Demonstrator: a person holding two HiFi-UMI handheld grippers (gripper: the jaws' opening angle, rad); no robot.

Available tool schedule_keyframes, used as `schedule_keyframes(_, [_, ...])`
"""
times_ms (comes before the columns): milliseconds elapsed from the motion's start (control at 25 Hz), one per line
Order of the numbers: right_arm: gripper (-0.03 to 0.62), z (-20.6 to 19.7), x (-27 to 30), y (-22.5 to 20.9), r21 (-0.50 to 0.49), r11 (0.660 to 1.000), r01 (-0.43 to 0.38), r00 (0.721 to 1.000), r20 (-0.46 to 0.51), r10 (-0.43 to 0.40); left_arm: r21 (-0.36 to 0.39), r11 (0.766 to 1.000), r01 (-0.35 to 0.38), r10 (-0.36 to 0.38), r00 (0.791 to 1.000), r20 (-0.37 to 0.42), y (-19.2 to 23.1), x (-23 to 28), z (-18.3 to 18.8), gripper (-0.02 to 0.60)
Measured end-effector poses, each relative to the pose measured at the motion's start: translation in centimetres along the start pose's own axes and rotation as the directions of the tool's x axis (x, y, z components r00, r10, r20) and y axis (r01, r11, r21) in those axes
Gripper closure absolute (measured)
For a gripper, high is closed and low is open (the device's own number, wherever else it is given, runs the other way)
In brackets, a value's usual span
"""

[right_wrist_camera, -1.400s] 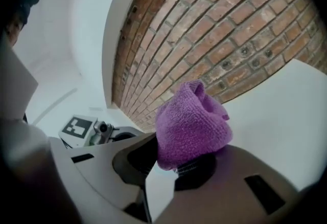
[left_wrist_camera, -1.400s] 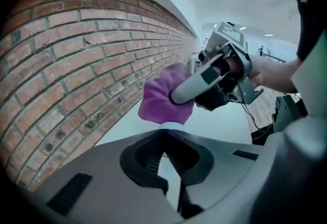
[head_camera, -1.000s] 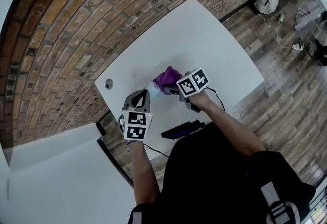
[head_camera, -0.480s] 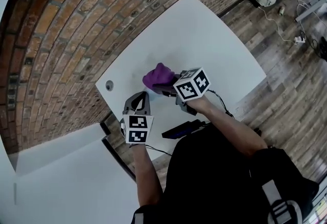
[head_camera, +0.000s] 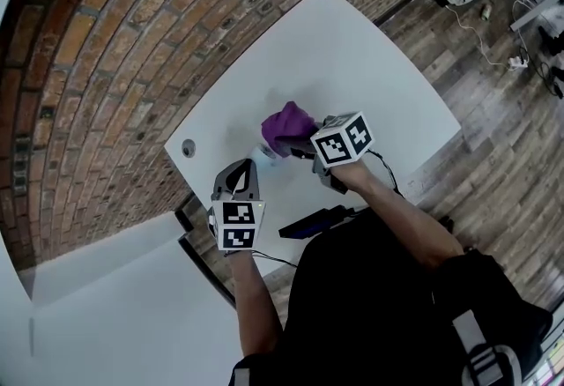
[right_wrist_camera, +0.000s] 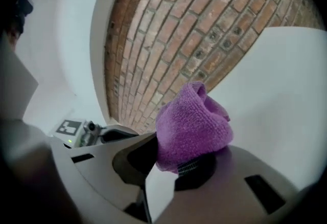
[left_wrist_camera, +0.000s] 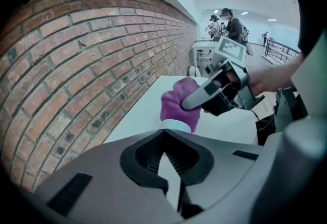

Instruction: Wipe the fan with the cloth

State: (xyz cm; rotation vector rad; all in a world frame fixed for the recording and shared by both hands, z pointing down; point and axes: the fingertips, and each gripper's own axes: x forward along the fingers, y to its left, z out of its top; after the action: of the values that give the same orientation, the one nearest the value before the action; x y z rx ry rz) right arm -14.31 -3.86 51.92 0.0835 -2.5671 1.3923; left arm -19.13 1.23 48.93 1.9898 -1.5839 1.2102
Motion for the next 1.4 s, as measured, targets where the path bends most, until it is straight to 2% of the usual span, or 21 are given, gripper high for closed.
schedule_keyframes(120, [0.525,1.4,0.5,3.8,-0.045,0.993,-0.113,0.993,0.016,0.114,0.006,1.0,-0.002,0.002,1.0,-0.005,-0.1,0.0,-0.1,0.577])
schedule_keyframes(200, [0.525,0.4,1.5,4.3,-0.05,0.99,-0.129,0.992,-0.009,0.129,0.012,1.0,-0.007,0.007,1.0,-0.012,-0.2,0.0,-0.2,0.577])
schedule_keyframes(320, [0.525,-0.8,2.1,2.1,-0.012,0.997,-0.08,0.997,-0.012,0.08,0.016,1.0,-0.007,0.007,1.0,-0.013,-0.2,0.0,-0.2,0.577])
schedule_keyframes(480, [0.525,-3.6,2.3,-2.7,0.007,0.998,0.063,0.991,-0.121,-0.062,0.015,1.0,-0.006,0.007,1.0,-0.015,-0.2,0.0,-0.1,0.577])
schedule_keyframes(560, [0.525,-3.4,1.5,-3.5,-0.002,0.994,0.107,0.987,-0.123,-0.106,0.012,1.0,-0.003,0.003,1.0,-0.013,-0.3,0.0,0.0,0.577])
schedule_keyframes(600, [0.525,-2.5,1.2,-2.9,-0.002,0.996,0.092,0.992,-0.091,-0.092,0.012,1.0,-0.003,0.003,1.0,-0.011,-0.3,0.0,0.0,0.578])
schedule_keyframes(720, [0.525,0.9,0.6,1.4,-0.01,0.999,-0.047,0.999,0.022,0.047,0.011,1.0,-0.006,0.006,1.0,-0.008,-0.2,0.0,0.1,0.578])
schedule_keyframes(800, [0.525,1.4,0.9,3.7,-0.036,0.993,-0.109,0.994,0.017,0.11,0.008,1.0,-0.007,0.007,1.0,-0.009,-0.2,0.0,0.0,0.577])
schedule_keyframes(920, [0.525,0.0,1.9,3.3,-0.052,0.995,-0.09,0.996,-0.03,0.089,0.01,1.0,-0.008,0.008,1.0,-0.014,-0.3,0.0,-0.1,0.577])
schedule_keyframes(1080, [0.525,-2.5,2.8,-1.0,0.011,1.0,-0.024,0.997,-0.076,0.024,0.008,1.0,-0.013,0.013,1.0,-0.01,-0.1,0.0,0.0,0.577])
schedule_keyframes(1200, [0.525,-5.6,2.7,-5.0,0.038,0.996,0.086,0.984,-0.162,-0.079,0.001,1.0,-0.014,0.014,1.0,-0.007,-0.1,-0.1,-0.1,0.578])
schedule_keyframes(1240, [0.525,-6.3,2.3,-6.0,0.074,0.991,0.115,0.981,-0.163,-0.102,0.0,1.0,-0.013,0.013,1.0,-0.005,-0.2,-0.1,-0.1,0.578])
schedule_keyframes(1280, [0.525,-6.5,1.8,-6.4,0.139,0.983,0.118,0.985,-0.141,-0.098,-0.001,1.0,-0.014,0.014,1.0,-0.003,-0.2,-0.1,0.0,0.577])
schedule_keyframes(1320, [0.525,-6.3,1.3,-6.3,0.225,0.97,0.086,0.993,-0.099,-0.065,0.0,1.0,-0.015,0.015,1.0,-0.002,-0.2,-0.1,0.0,0.577])
schedule_keyframes(1360, [0.525,-5.9,1.0,-5.8,0.32,0.947,0.024,0.999,-0.044,-0.011,0.002,1.0,-0.017,0.017,1.0,-0.002,-0.1,-0.1,0.0,0.578])
schedule_keyframes(1400, [0.525,-5.3,0.7,-5.0,0.411,0.91,-0.057,0.998,0.017,0.055,0.004,1.0,-0.019,0.019,1.0,-0.003,-0.1,-0.1,0.0,0.578])
